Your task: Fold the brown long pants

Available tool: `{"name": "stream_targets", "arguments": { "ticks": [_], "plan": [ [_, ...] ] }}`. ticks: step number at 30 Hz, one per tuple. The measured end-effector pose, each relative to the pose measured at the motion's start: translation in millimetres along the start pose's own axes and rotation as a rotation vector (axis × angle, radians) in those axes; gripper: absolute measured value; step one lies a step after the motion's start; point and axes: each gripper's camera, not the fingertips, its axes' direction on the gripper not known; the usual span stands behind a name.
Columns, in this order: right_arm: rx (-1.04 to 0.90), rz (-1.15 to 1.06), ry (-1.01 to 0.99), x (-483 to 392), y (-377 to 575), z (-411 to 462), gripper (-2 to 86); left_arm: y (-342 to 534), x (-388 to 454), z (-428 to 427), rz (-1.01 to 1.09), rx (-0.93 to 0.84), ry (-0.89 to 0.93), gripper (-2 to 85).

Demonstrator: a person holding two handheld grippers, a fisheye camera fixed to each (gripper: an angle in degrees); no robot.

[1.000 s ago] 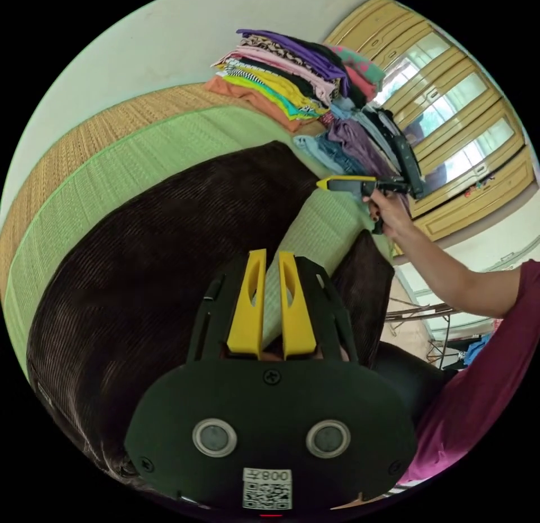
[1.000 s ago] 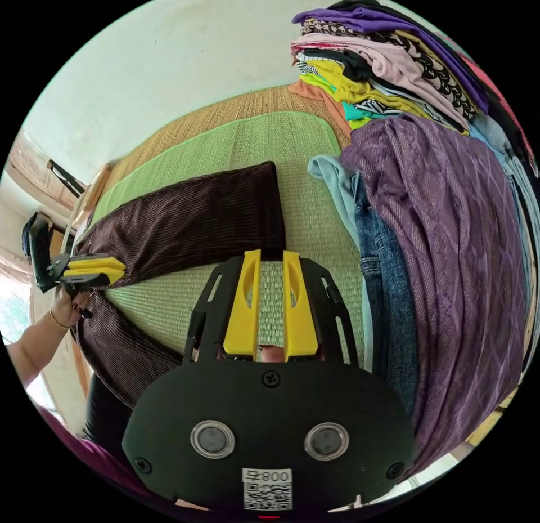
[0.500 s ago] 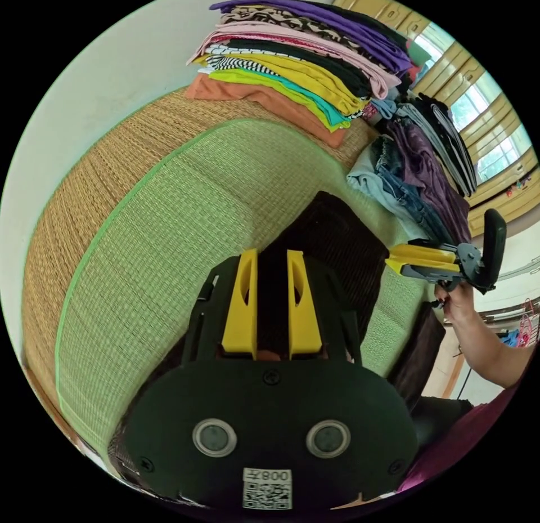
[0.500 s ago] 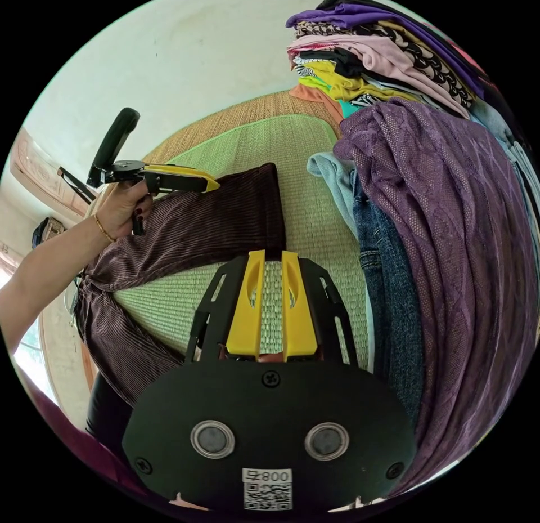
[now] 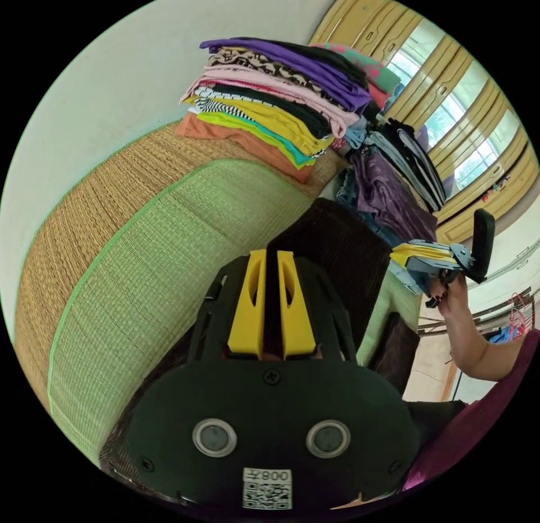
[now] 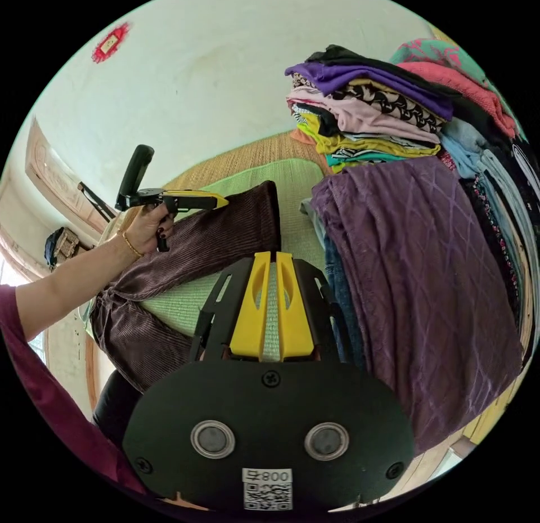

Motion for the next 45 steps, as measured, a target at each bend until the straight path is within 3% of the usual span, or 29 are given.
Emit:
{"name": "stream_targets", "arguments": {
  "ticks": [3, 6, 10, 14, 17, 21, 26, 31, 36, 40, 45],
  "plan": [
    [-0.087, 0.064, -0.015, 18.6, -14.8, 36.0, 1.7, -1.8, -4.2, 33.3, -0.035, -0.103, -0.054, 5.1],
    [-0.129, 0.070, 0.035, 22.0, -17.4, 47.7, 1.5, 13.7, -7.1, 31.6, -0.090, -0.034, -0.029, 5.6],
    [-0.119, 0.092, 0.048, 28.8, -2.8, 29.5, 2.1, 61.6, 17.4, 27.2, 0.014, 0.002, 0.198, 7.3],
    [-0.184, 0.087, -0.007, 20.6, 47.8, -0.4, 5.9, 136.5, 65.2, 51.0, 0.144, -0.146, 0.329, 8.5],
    [-0.289, 0.099, 0.040, 9.7, 92.5, -8.4, 7.1, 179.2, 84.6, 69.9, 0.158, -0.239, 0.265, 8.4],
    [-0.310, 0.151, 0.067, 4.6, 123.8, -12.5, 6.7, 198.4, 86.5, 81.3, 0.086, -0.207, 0.234, 6.8],
    [-0.369, 0.104, 0.085, -4.6, 98.1, -10.1, 2.7, 208.8, 92.6, 98.3, 0.040, -0.205, 0.219, 4.1],
    [-0.309, 0.103, 0.081, 0.9, 64.8, -38.6, 1.3, 209.7, 98.7, 103.4, 0.026, -0.122, 0.210, 3.7],
    [-0.394, 0.126, 0.079, 12.9, 45.0, -11.4, 1.3, 226.1, 101.2, 155.6, 0.014, -0.192, 0.153, 4.8],
    [-0.342, 0.162, 0.044, 5.8, 33.1, -26.7, 1.6, 254.1, 90.0, 157.3, -0.052, -0.115, 0.244, 6.4],
    [-0.227, 0.134, 0.161, -33.9, -4.2, -47.1, 2.8, 288.2, 70.0, 149.4, -0.095, -0.019, 0.181, 7.9]
  ]
}}
